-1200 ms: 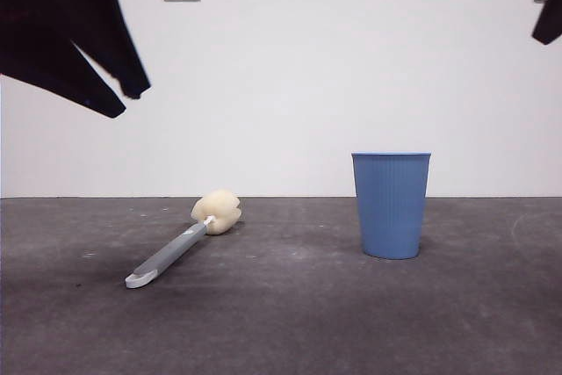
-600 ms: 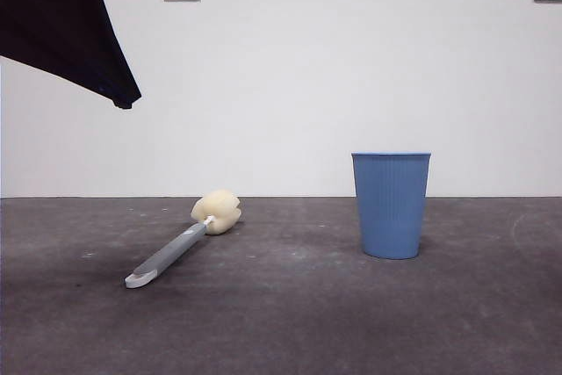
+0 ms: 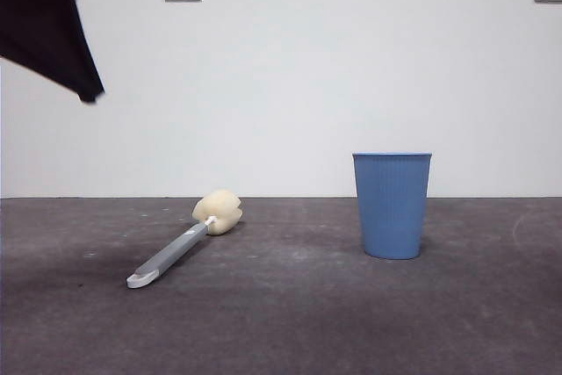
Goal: Pick up the cup brush,pick up the cup,insert the brush into the cup,clean the cup,put the cup brush back,put the cup back to the fixed position on the table
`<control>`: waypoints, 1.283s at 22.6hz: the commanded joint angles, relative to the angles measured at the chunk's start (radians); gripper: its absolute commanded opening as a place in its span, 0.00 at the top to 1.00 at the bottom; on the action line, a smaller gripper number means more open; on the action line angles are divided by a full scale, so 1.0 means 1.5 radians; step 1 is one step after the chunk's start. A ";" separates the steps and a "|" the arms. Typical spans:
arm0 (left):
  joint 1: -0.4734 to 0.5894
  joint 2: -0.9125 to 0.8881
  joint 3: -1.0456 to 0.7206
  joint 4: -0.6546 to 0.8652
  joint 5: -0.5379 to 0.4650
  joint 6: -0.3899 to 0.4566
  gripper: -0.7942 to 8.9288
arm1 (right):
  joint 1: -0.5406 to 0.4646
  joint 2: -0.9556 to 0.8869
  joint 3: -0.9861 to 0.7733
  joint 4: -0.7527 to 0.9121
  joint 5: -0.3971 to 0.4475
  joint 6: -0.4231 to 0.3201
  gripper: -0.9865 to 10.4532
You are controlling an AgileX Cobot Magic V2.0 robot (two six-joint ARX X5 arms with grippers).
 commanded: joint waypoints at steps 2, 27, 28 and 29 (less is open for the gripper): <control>0.090 -0.083 -0.015 0.142 -0.003 0.056 0.92 | 0.001 -0.001 0.003 0.002 0.001 0.005 0.91; 0.345 -0.646 -0.551 0.295 -0.043 0.040 0.92 | 0.001 -0.001 0.003 0.002 0.001 0.005 0.91; 0.345 -0.651 -0.551 0.295 -0.043 0.041 0.92 | 0.001 -0.001 0.003 0.002 0.002 0.005 0.91; 0.345 -0.654 -0.551 0.296 -0.042 0.040 0.92 | 0.001 -0.001 0.003 0.002 0.002 0.005 0.91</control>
